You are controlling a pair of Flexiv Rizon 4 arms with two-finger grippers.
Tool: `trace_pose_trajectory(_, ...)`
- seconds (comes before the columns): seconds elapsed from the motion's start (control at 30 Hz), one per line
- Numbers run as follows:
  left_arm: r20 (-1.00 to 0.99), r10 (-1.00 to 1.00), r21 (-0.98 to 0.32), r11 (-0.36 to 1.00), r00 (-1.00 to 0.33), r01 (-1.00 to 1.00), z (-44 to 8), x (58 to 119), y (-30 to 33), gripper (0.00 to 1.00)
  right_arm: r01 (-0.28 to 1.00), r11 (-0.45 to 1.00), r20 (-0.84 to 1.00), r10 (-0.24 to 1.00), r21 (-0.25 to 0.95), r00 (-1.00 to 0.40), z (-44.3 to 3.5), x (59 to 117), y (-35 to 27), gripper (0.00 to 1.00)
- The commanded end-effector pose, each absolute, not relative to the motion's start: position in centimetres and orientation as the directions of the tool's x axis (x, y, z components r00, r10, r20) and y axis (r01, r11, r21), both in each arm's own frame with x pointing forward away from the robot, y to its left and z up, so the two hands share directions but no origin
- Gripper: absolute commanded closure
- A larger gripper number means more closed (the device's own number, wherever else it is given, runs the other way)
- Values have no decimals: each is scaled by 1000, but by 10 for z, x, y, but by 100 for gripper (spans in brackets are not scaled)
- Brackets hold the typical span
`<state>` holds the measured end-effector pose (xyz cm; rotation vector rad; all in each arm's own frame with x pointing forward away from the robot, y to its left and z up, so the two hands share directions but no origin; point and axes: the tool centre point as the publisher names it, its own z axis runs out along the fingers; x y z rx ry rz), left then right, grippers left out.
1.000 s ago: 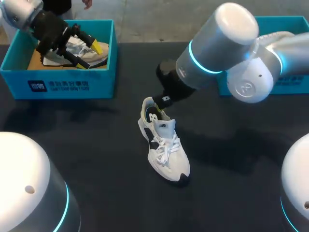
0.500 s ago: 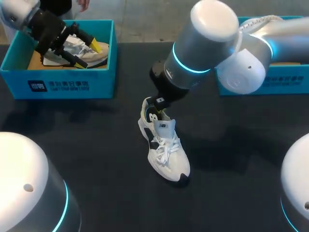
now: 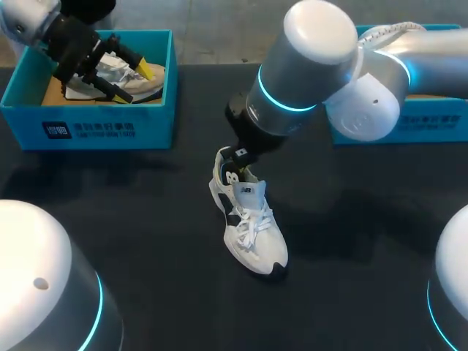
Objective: Take the shoe out of the shoebox, open the shoe tongue, remove and reinsert the insole, then place the shoe into the shoebox
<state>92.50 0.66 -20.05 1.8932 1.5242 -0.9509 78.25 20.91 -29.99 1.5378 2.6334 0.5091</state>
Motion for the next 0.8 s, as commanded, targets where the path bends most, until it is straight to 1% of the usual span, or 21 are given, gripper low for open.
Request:
trace_pose_trajectory(0.03,-786,607,-26,-225,119,974,-200,923,6,0,866,428,108,878,260,-466,-306,787,219,100)
trace_pose_trajectory(0.27,-786,607,-26,-225,119,974,-200,923,6,0,896,394,112,900,206,-421,-317,788,217,100)
trace_pose_trajectory(0.4,-786,607,-26,-225,119,974,-200,923,6,0,904,381,128,904,194,-408,-326,789,218,100)
trace_pose_trajectory(0.53,-786,607,-26,-225,119,974,-200,923,6,0,905,387,140,900,174,-412,-333,796,217,100)
trace_pose_trajectory(0.67,-786,607,-26,-225,119,974,-200,923,6,0,901,413,151,890,130,-430,-340,801,223,100)
trace_pose_trajectory(0.8,-786,607,-26,-225,119,974,-200,923,6,0,910,396,152,899,123,-411,-349,801,220,100)
